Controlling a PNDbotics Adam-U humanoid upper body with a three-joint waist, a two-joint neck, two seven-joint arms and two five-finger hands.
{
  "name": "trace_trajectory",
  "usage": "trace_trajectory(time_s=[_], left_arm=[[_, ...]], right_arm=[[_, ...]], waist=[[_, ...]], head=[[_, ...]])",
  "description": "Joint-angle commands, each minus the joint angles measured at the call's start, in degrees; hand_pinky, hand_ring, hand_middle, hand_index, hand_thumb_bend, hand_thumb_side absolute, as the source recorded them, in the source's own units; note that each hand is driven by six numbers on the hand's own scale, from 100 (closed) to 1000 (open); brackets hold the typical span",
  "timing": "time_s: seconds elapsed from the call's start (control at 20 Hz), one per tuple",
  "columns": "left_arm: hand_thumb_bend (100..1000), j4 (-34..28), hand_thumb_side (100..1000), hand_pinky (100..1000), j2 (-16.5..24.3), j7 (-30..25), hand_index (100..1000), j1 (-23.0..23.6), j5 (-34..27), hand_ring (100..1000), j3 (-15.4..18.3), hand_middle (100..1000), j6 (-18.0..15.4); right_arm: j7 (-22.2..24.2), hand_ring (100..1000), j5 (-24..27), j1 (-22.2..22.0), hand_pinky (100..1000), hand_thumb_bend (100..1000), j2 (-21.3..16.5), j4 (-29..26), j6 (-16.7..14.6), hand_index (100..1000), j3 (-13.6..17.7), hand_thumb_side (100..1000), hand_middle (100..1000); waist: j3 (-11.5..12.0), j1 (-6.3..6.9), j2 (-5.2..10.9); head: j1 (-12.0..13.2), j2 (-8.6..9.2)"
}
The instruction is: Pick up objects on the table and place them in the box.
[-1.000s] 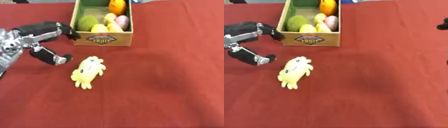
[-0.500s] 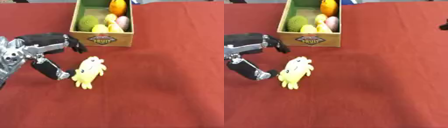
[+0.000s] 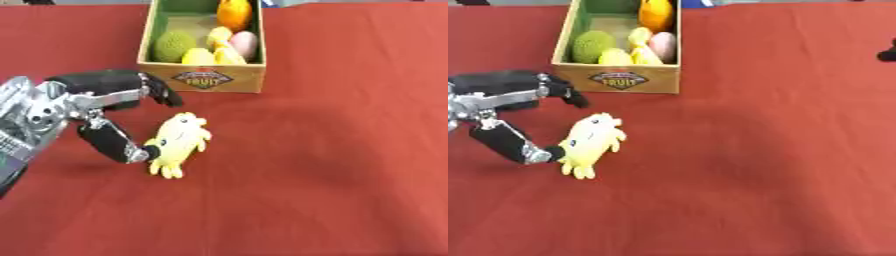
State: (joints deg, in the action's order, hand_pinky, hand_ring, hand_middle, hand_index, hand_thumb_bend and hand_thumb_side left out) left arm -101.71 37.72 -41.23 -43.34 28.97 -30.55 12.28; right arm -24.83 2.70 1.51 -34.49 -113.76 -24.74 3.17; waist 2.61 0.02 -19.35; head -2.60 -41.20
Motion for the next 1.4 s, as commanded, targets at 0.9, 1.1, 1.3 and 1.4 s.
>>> trace_trajectory(time_s=[0.9, 1.1, 1.3, 1.4], left_arm=[[306, 13.34, 100, 888, -5.01, -2.83, 841, -2.65, 8.97, 811, -2.61, 718, -8.49], [191, 12.06, 100, 844, -4.62, -2.21, 746, -2.74, 9.73, 739, -2.34, 601, -8.91], [100, 10.56, 128, 811, -4.23, 0.08, 690, -2.57, 9.91, 678, -1.83, 542, -8.40], [100, 8.70, 100, 807, -3.69, 1.31, 686, -2.54, 8.99, 672, -1.37, 537, -8.01]], right_arm=[[-0.24, 637, -0.45, 1.73, 796, 100, 0.50, -0.83, 0.60, 787, -0.68, 618, 648], [-0.42, 637, -0.35, 1.69, 796, 100, 0.52, -0.83, 0.59, 788, -0.63, 619, 648], [-0.46, 639, -0.17, 1.42, 797, 100, 0.39, -0.83, 0.53, 789, -0.43, 645, 649], [-0.52, 639, -0.08, 1.19, 797, 100, 0.23, -0.83, 0.41, 789, -0.23, 618, 649]], waist=[[-1.12, 0.05, -1.52], [-1.07, 0.08, -1.31], [-1.10, -0.01, -0.78], [-1.06, -0.03, -0.36]], head=[[0.32, 1.65], [0.25, 1.47], [0.18, 1.37], [0.15, 1.27]])
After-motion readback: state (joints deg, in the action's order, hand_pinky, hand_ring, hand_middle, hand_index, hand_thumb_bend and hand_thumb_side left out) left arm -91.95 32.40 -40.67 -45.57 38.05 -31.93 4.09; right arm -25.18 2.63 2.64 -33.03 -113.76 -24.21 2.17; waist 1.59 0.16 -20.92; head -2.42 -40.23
